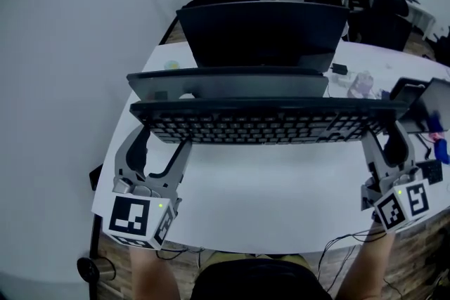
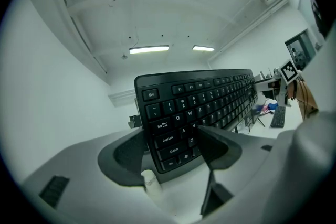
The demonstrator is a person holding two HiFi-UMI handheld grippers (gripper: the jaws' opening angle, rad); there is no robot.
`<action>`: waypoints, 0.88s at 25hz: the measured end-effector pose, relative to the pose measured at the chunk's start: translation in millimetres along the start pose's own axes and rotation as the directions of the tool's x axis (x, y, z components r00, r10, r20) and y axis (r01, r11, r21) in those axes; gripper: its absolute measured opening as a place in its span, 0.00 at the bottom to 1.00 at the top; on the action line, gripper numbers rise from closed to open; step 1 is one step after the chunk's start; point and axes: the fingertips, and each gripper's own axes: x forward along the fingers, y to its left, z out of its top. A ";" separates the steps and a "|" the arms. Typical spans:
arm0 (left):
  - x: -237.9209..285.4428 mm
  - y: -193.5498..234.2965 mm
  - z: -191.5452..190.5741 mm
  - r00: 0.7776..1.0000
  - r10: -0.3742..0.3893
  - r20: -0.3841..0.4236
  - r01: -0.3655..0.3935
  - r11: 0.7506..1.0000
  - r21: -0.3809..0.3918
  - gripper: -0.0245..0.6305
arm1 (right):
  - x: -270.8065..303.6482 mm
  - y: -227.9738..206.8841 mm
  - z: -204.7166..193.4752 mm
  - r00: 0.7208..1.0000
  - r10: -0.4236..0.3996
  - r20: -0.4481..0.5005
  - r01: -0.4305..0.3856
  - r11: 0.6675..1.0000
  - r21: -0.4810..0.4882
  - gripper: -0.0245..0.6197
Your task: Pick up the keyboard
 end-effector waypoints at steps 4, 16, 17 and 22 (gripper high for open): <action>-1.2 -0.8 2.6 1.000 0.005 0.011 -0.005 1.000 0.003 0.52 | -0.8 -0.9 0.4 1.000 0.001 0.007 -0.001 1.000 0.004 0.49; -5.7 -2.1 6.1 0.999 0.041 0.007 -0.041 0.999 0.012 0.52 | 1.0 -2.3 -3.8 1.000 0.021 0.008 -0.021 0.999 0.023 0.49; -6.6 -2.0 6.3 0.999 0.041 0.007 -0.041 0.999 0.012 0.52 | 1.0 -2.1 -3.2 1.000 0.023 0.009 -0.023 0.999 0.023 0.49; -9.5 0.7 6.8 0.999 0.042 0.005 -0.042 0.999 0.008 0.52 | 1.5 1.3 0.3 1.000 0.023 0.011 -0.023 1.000 0.018 0.49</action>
